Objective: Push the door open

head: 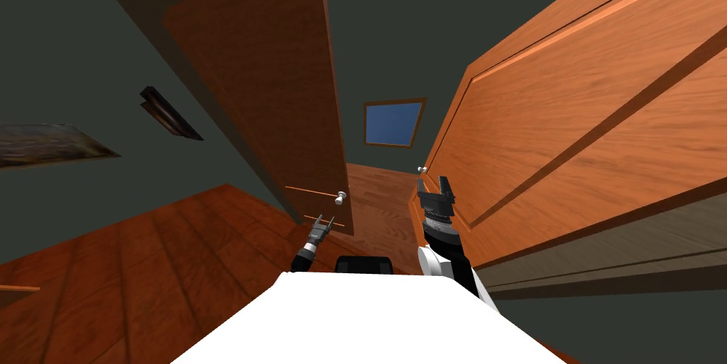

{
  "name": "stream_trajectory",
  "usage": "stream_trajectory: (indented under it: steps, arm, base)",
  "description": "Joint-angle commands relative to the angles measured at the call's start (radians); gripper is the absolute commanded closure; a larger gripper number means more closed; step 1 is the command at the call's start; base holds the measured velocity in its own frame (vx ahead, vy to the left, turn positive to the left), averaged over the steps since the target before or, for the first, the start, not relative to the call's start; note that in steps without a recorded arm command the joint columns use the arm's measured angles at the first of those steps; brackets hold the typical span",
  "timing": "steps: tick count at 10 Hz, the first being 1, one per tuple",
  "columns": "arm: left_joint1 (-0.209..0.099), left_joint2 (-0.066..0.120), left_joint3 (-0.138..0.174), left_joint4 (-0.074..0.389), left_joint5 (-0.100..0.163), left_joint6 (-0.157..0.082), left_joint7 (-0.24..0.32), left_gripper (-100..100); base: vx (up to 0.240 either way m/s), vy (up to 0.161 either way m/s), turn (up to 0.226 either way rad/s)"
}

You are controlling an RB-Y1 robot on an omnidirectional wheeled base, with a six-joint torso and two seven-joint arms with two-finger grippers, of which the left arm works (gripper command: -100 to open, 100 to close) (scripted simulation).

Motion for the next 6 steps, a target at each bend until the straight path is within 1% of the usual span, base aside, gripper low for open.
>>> stream_trajectory:
  steps: [1, 3, 5, 6]
  arm:
    - [0.017, -0.012, -0.009, -0.013, -0.007, -0.005, -0.041, -100]
    - [0.035, -0.025, -0.021, -0.030, -0.017, -0.009, -0.086, -100]
    - [0.049, -0.037, -0.029, -0.043, -0.024, -0.011, -0.119, -100]
    - [0.043, -0.033, -0.026, -0.038, -0.022, -0.009, -0.106, -100]
  base:
    - [-0.014, -0.001, 0.051]
    - [-0.017, -0.001, 0.063]
    - [-0.014, -0.001, 0.059]
    - [-0.006, -0.001, 0.007]
